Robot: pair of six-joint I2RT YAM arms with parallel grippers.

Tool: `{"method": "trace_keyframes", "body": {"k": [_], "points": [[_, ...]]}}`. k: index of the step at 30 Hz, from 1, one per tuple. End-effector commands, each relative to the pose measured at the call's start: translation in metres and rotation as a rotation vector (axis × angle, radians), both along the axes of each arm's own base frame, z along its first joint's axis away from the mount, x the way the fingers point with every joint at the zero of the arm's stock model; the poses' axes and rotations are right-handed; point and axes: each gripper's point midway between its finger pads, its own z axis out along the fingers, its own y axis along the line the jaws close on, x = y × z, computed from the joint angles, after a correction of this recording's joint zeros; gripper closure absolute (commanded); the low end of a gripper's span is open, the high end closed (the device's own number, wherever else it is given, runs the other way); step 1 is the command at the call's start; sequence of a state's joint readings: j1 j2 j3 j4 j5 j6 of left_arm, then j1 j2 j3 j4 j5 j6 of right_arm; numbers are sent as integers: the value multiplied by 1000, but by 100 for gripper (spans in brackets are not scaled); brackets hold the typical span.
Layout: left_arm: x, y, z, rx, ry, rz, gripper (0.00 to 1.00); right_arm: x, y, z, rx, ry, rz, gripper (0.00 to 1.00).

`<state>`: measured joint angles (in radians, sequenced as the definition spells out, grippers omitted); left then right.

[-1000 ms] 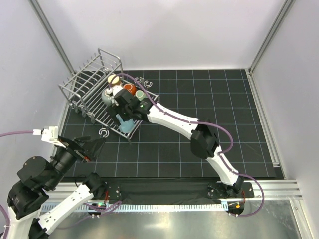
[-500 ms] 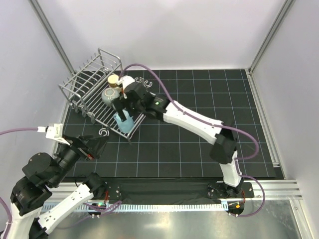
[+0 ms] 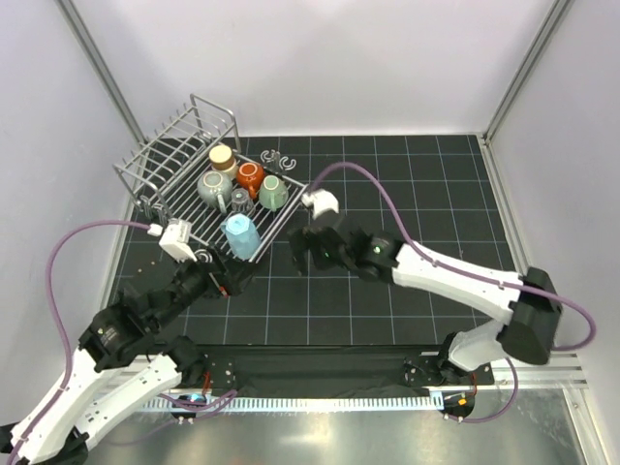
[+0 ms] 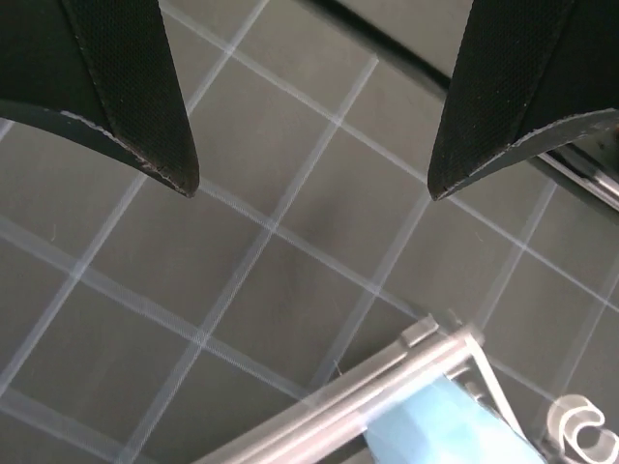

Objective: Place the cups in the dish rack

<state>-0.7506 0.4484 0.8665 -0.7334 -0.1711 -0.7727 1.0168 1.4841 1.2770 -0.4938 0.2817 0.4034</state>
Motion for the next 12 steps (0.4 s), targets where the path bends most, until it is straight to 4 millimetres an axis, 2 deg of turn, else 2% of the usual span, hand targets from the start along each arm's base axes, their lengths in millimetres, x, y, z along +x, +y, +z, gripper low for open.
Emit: {"method": "trace_keyframes", "body": {"k": [1,3,4,6,7,8,9,10,11,12], "points": [[3,-26,18,-149,-22,-62,0,-11,-25,-8,119,6,-97,0],[4,-38,20,-214,-9,-84,1,-21,-36,-4,204,13,-128,0],[6,-43,9,-213,16,-88,1,-30,-46,-25,189,38,-132,0],[8,-49,4,-255,33,-94,0,-38,-54,-14,284,19,-135,0],[9,-53,-1,-279,25,-106,0,-44,-65,-32,270,35,-146,0],[9,-54,0,-298,14,-108,0,-49,-74,-17,341,6,-151,0],[9,-53,-1,-304,1,-107,0,-50,-78,-13,386,-17,-158,0],[7,-49,0,-319,-28,-102,0,-56,-90,-27,396,-25,-166,0],[6,-46,1,-329,-46,-100,0,-57,-93,-17,464,-63,-159,0],[4,-44,3,-340,-67,-99,0,-65,-102,12,595,-127,-137,0]]}}
